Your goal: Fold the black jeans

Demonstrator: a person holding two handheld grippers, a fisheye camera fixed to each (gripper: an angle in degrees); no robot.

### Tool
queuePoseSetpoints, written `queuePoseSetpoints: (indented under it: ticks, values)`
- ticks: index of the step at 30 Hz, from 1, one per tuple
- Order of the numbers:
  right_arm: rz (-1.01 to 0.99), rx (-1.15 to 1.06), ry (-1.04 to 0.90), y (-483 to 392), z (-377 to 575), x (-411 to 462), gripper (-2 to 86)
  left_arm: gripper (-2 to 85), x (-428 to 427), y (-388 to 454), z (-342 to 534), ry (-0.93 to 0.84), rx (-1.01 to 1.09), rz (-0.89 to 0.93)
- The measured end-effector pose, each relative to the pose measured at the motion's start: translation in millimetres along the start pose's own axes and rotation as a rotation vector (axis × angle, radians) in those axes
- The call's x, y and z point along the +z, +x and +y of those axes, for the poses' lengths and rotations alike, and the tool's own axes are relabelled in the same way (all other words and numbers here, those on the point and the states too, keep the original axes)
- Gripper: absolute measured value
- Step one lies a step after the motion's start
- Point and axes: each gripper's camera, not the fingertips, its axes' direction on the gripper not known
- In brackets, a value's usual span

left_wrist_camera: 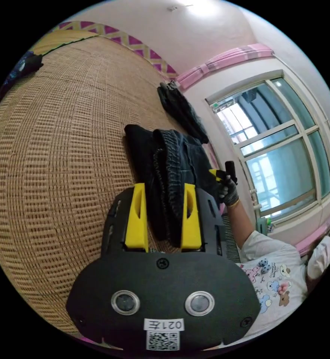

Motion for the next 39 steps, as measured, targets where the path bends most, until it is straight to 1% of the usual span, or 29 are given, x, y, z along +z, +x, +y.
queuePoseSetpoints:
  ticks: [2,4,7,9,11,12,16,20,21,22,23,24,25,26,28,30,31,32,33,34,35,36,37,39]
  values:
    - [-0.003,0.024,-0.016,6.9,-9.5,2.2,10.2,8.3,3.0,3.8,-7.8,-0.030,0.014,0.011]
    - [0.009,0.022,-0.028,9.2,-14.6,1.3,8.2,6.7,-1.8,9.1,-11.7,-0.030,0.016,0.034]
    - [-0.007,-0.047,-0.035,-7.6,-24.4,-11.6,6.6,5.8,-19.7,40.1,-27.3,-0.007,0.105,0.080]
    - [0.035,-0.120,-0.007,-31.5,-39.3,-34.4,6.4,5.7,-27.9,65.0,-47.6,-0.002,0.171,0.075]
    - [0.064,-0.163,0.040,-46.5,-56.8,-59.9,6.3,5.7,-30.1,99.3,-89.3,0.005,0.254,0.058]
    - [0.085,-0.181,0.073,-53.9,-72.0,-78.8,6.3,5.7,-28.8,107.4,-101.9,0.006,0.270,0.053]
    - [0.174,-0.195,0.166,-69.4,-126.3,-133.0,6.5,5.8,-4.5,157.5,-200.0,0.013,0.357,0.042]
    - [0.280,-0.144,0.251,-63.5,-194.9,-169.3,8.5,6.4,37.5,170.1,-294.5,0.024,0.332,0.020]
    - [0.337,-0.088,0.269,-53.0,-211.4,-169.6,10.1,6.5,44.6,166.1,-304.5,0.021,0.310,0.010]
    - [0.384,-0.060,0.270,-47.2,-218.2,-167.3,10.7,6.5,56.7,152.7,-316.8,0.024,0.240,-0.024]
    - [0.510,-0.001,0.259,-35.7,-227.4,-158.9,11.8,5.3,63.8,136.8,-318.6,0.035,0.167,-0.063]
    - [0.628,0.031,0.240,-27.3,-230.5,-147.2,12.6,4.7,65.3,129.1,-316.4,0.046,0.141,-0.074]
    - [0.673,0.030,0.224,-25.2,-230.9,-140.6,13.0,3.9,63.9,116.5,-306.7,0.075,0.114,-0.075]
    - [0.747,0.018,0.224,-25.1,-226.7,-129.0,12.9,3.0,58.3,108.0,-291.1,0.111,0.130,-0.053]
    - [0.836,-0.057,0.248,-36.3,-211.9,-108.7,12.7,1.4,47.4,101.3,-261.4,0.117,0.183,-0.053]
    - [0.911,-0.237,0.249,-70.4,-184.5,-66.9,11.9,0.4,31.8,101.2,-221.7,0.120,0.258,-0.099]
    - [0.922,-0.285,0.241,-80.6,-177.0,-53.2,11.8,0.2,19.7,104.3,-191.4,0.127,0.309,-0.153]
    - [0.914,-0.374,0.212,-100.4,-163.5,-24.0,11.6,0.6,6.7,108.5,-159.3,0.134,0.365,-0.189]
    - [0.868,-0.467,0.177,-120.9,-150.4,8.9,11.4,0.8,0.4,110.5,-143.9,0.136,0.386,-0.207]
    - [0.840,-0.507,0.154,-130.9,-144.6,26.2,11.3,2.5,-12.9,113.9,-112.1,0.147,0.417,-0.254]
    - [0.778,-0.590,0.110,-151.6,-134.1,62.5,11.1,3.8,-26.7,116.2,-81.2,0.150,0.435,-0.297]
    - [0.706,-0.684,0.069,-173.4,-123.4,100.1,10.9,4.3,-34.7,116.7,-65.9,0.163,0.436,-0.318]
    - [0.674,-0.727,0.054,-184.5,-118.0,118.9,10.8,4.9,-51.4,116.6,-35.8,0.199,0.426,-0.368]
    - [0.545,-0.950,0.041,-229.7,-91.3,195.1,10.3,5.1,-76.2,114.6,7.0,0.253,0.393,-0.445]
